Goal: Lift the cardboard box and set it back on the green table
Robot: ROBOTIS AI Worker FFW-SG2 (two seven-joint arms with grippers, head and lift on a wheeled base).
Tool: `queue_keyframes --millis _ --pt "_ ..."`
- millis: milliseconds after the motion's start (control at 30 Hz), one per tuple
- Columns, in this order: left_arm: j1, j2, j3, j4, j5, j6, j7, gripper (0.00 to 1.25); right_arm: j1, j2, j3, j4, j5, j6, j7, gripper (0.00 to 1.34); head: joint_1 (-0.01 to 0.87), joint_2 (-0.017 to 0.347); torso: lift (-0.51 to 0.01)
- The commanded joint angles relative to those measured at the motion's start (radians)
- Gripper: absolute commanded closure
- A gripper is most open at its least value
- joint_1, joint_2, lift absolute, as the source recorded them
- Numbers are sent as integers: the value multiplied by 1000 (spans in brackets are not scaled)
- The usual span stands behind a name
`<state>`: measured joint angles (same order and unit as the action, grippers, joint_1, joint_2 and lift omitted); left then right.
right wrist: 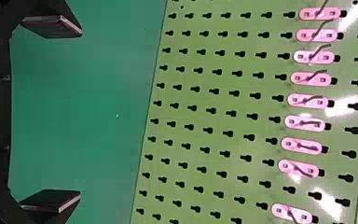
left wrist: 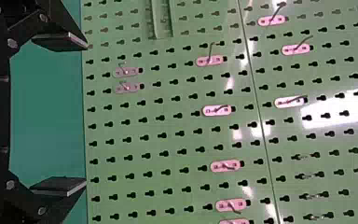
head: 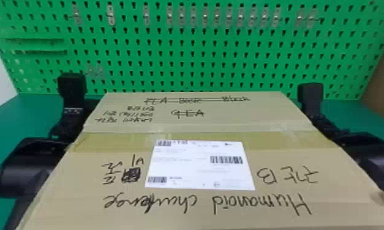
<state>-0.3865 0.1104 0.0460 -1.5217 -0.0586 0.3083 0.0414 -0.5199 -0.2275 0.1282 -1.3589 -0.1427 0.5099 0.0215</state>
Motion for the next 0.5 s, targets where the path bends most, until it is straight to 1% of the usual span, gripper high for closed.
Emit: queue_keyframes --millis 0,133,467 --pt "0 0 0 0 0 0 2 243 0 2 -1 1 0 -1 0 87 566 54 -183" --pt "0 -2 0 0 -1 0 2 243 0 4 1 3 2 -1 0 87 566 54 -183" --pt "-2 -17 -3 14 13 -15 3 243 0 8 -7 3 2 -2 0 87 566 54 -183"
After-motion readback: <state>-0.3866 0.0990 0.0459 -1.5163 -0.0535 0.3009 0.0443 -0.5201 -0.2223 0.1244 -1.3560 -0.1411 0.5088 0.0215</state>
